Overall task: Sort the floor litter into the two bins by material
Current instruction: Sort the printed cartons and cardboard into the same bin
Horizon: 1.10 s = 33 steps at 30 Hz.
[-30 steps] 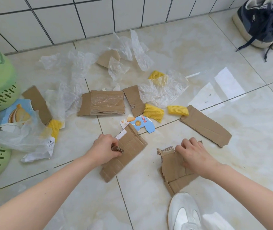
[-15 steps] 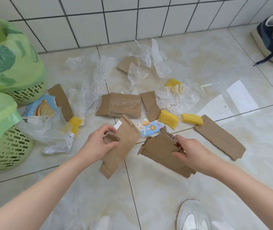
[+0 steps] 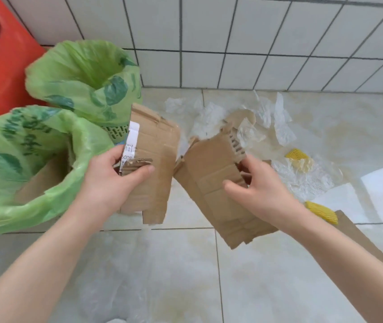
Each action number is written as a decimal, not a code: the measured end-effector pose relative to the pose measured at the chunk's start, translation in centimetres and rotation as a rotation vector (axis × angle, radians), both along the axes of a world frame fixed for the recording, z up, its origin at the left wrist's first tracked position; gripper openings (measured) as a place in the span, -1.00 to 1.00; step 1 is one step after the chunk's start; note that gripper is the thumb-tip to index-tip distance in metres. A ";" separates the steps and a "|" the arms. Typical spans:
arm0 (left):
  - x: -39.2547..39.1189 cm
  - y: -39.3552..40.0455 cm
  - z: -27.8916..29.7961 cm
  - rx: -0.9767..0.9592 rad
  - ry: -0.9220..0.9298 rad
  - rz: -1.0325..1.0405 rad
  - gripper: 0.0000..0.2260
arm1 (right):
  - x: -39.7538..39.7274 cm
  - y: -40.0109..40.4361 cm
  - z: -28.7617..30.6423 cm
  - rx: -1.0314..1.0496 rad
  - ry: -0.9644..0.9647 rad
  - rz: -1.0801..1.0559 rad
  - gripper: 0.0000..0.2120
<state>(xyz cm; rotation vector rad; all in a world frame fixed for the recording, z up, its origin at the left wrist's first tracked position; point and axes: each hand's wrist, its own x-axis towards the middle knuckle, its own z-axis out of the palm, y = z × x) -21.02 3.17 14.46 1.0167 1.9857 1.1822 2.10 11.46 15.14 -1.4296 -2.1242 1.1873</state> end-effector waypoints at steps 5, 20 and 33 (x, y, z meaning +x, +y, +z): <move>-4.5 -2.6 3.4 0.122 0.043 0.137 -0.83 | -5.5 0.8 3.9 0.054 0.063 0.041 -0.97; -13.8 -6.4 3.8 0.222 0.383 0.615 -0.76 | -25.2 -0.3 5.8 0.036 0.443 -0.086 -0.78; -17.3 -6.2 -0.6 0.034 0.749 0.509 -0.83 | -29.6 -3.7 1.1 0.278 0.123 0.138 -0.85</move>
